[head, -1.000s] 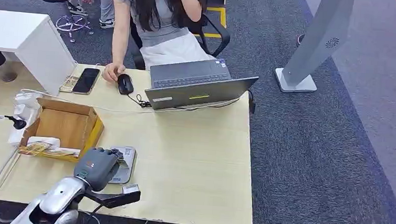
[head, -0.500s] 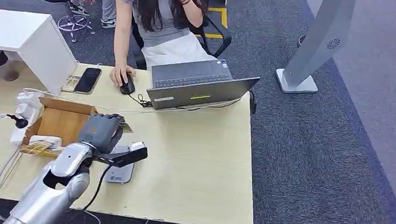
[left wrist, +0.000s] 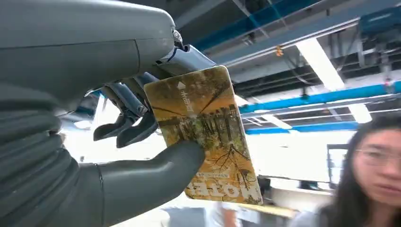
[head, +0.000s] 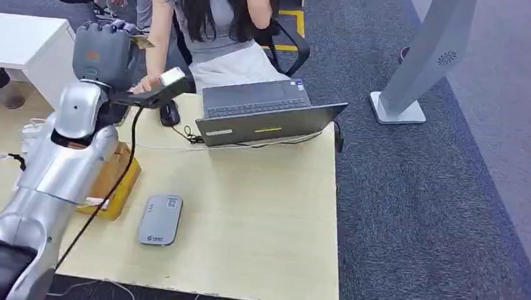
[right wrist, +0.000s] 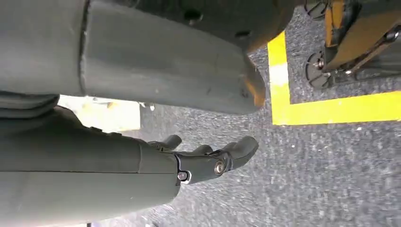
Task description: Pass the card to the sensor for recognition and then transmit it.
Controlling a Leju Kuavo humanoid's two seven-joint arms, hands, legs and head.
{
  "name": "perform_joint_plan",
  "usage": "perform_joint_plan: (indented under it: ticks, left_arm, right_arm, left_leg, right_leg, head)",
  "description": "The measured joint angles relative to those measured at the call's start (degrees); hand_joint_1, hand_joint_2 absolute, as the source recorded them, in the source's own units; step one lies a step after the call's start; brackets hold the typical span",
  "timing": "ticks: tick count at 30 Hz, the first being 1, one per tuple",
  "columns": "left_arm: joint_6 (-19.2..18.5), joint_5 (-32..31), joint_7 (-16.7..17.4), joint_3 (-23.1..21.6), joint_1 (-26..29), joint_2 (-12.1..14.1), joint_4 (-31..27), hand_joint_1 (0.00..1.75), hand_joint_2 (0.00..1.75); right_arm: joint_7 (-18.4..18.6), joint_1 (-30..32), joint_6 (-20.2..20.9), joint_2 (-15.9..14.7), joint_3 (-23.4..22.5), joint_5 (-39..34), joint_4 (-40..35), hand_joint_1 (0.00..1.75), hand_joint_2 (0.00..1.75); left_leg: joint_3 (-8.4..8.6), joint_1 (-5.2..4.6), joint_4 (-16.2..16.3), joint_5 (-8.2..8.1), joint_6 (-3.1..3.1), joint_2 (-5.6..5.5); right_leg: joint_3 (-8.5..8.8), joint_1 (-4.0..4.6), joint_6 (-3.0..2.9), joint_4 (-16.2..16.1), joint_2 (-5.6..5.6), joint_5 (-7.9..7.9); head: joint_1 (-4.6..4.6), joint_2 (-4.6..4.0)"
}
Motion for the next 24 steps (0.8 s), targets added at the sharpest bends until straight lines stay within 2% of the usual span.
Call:
perform_joint_plan:
  ticks: [4, 8, 17, 22, 23, 24]
  left_arm:
    - [1.1, -1.7, 0.2, 0.7, -6.1, -0.3, 9.8, 1.75, 1.75]
    - [1.6, -1.9, 0.2, 0.9, -8.5, -0.6, 15.2, 1.75, 1.75]
    - [1.8, -2.1, 0.2, 1.2, -9.6, -1.1, 19.0, 1.75, 1.75]
    - [1.7, -2.3, 1.3, 1.6, -10.0, -1.3, 20.4, 1.75, 1.75]
    - [1.7, -2.2, 1.3, 1.6, -10.1, -1.3, 20.7, 1.34, 1.75]
    - [1.7, -2.0, 1.3, 1.7, -10.1, -1.3, 21.0, 0.00, 1.75]
  right_arm:
    - [-0.1, 0.0, 0.2, 0.0, 0.7, 0.5, 0.0, 0.00, 0.00]
    - [-0.2, -0.1, 0.2, 0.0, 1.0, 0.6, 0.0, 0.00, 0.00]
    - [-0.2, -0.2, 0.2, 0.0, 1.0, 0.6, 0.0, 0.00, 0.00]
    - [-0.2, -0.2, 0.2, 0.0, 1.0, 0.9, 0.0, 0.00, 0.00]
    - [-0.1, -0.2, 0.2, 0.0, 1.0, 0.9, 0.0, 0.00, 0.00]
    - [0.0, -0.2, 0.2, 0.0, 1.0, 0.9, 0.0, 0.00, 0.00]
  left_leg:
    - [0.00, 0.00, 0.0, 0.01, -0.01, -0.02]
    - [-0.02, 0.00, 0.0, 0.00, -0.01, -0.06]
    - [-0.02, -0.02, 0.0, 0.00, 0.00, -0.05]
    - [-0.02, -0.02, 0.0, 0.00, -0.01, -0.05]
    - [-0.02, -0.02, 0.0, 0.00, -0.01, -0.05]
    - [-0.02, -0.02, 0.0, 0.00, -0.01, -0.05]
  right_leg:
    - [0.00, 0.00, -0.01, 0.0, 0.00, 0.01]
    - [0.01, 0.00, -0.01, 0.0, -0.02, 0.00]
    - [0.00, -0.01, -0.01, 0.0, -0.02, 0.00]
    - [0.01, -0.01, -0.01, 0.0, -0.01, 0.00]
    - [0.01, -0.01, -0.01, 0.0, -0.01, 0.00]
    - [0.01, -0.01, -0.01, 0.0, -0.01, 0.00]
  head:
    - [0.00, 0.00]
    - [0.02, 0.00]
    - [0.00, 0.00]
    - [0.02, 0.00]
    - [0.02, 0.00]
    - [0.02, 0.00]
